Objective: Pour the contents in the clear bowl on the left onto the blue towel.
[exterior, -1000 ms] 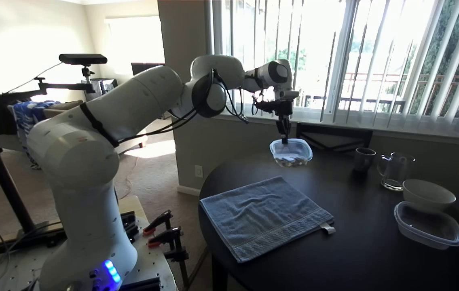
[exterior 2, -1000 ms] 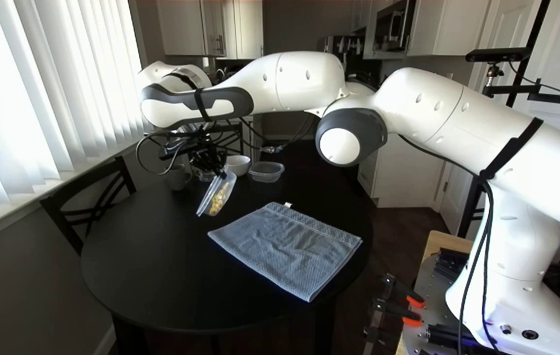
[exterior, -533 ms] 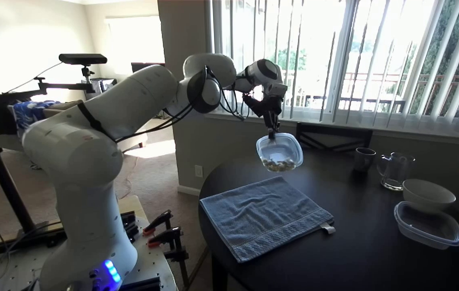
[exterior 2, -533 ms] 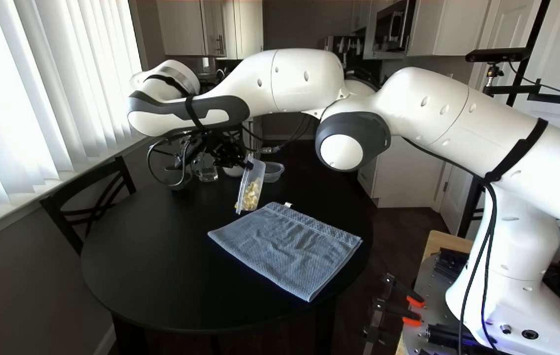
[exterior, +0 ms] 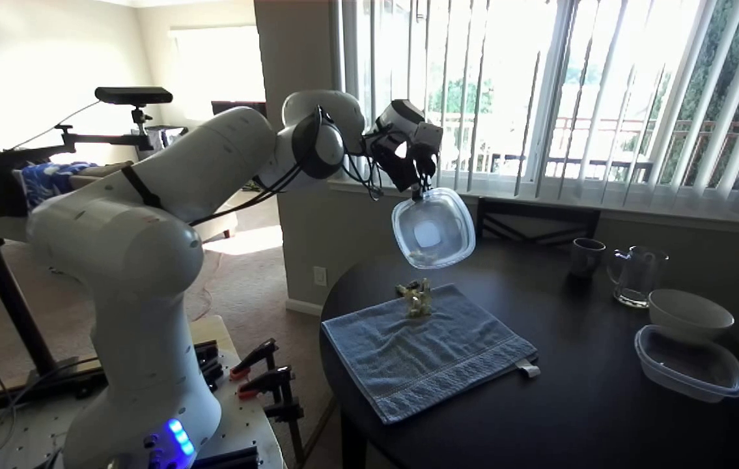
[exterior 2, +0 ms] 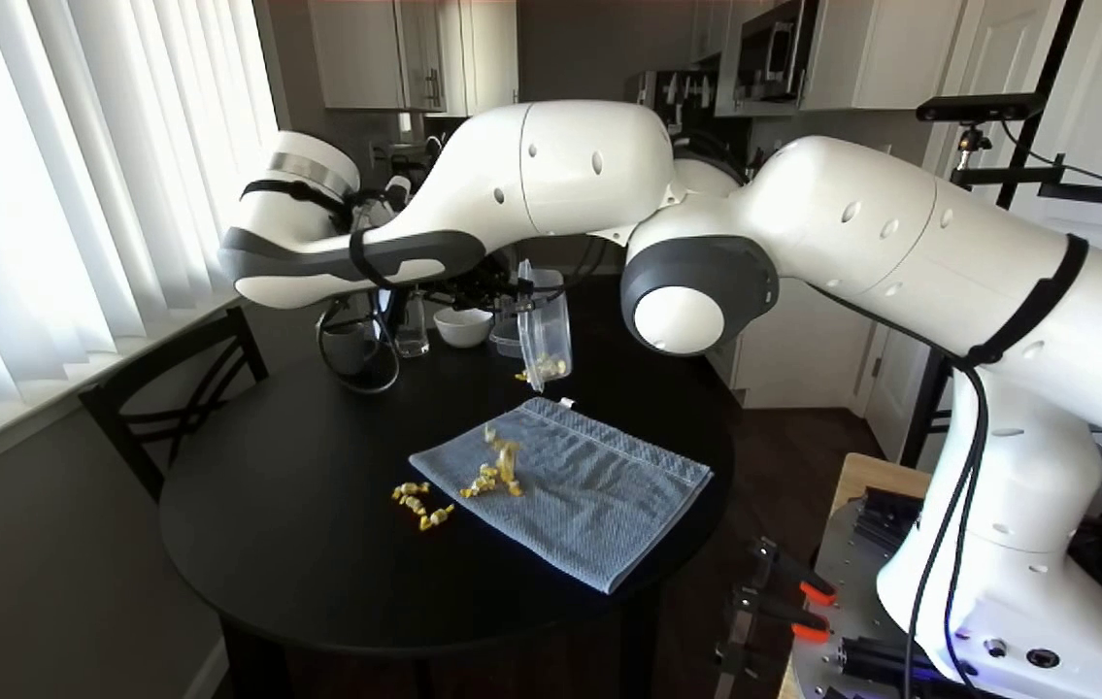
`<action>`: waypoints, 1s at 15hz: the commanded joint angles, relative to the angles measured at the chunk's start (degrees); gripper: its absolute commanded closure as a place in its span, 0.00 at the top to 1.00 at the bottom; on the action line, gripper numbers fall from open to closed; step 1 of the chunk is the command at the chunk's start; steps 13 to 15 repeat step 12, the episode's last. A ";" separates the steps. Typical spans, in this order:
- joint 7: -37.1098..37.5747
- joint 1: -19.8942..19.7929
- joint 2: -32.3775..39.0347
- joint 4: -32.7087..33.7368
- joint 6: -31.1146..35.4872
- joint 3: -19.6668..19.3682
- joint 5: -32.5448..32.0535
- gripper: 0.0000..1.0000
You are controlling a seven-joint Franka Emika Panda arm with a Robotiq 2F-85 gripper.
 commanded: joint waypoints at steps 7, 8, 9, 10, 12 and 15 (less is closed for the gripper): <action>-20.94 -0.26 4.94 -5.95 0.63 -3.53 -18.07 0.02; -21.95 -0.34 5.06 -5.64 0.95 -3.37 -19.06 0.02; -22.66 -0.43 5.07 -5.34 1.18 -3.25 -19.82 0.02; -23.19 -0.54 5.06 -5.00 1.47 -3.15 -20.41 0.02; -23.55 -0.76 5.21 -4.18 1.88 -3.01 -21.04 0.02; -23.55 -0.76 5.21 -4.18 1.88 -3.01 -21.04 0.02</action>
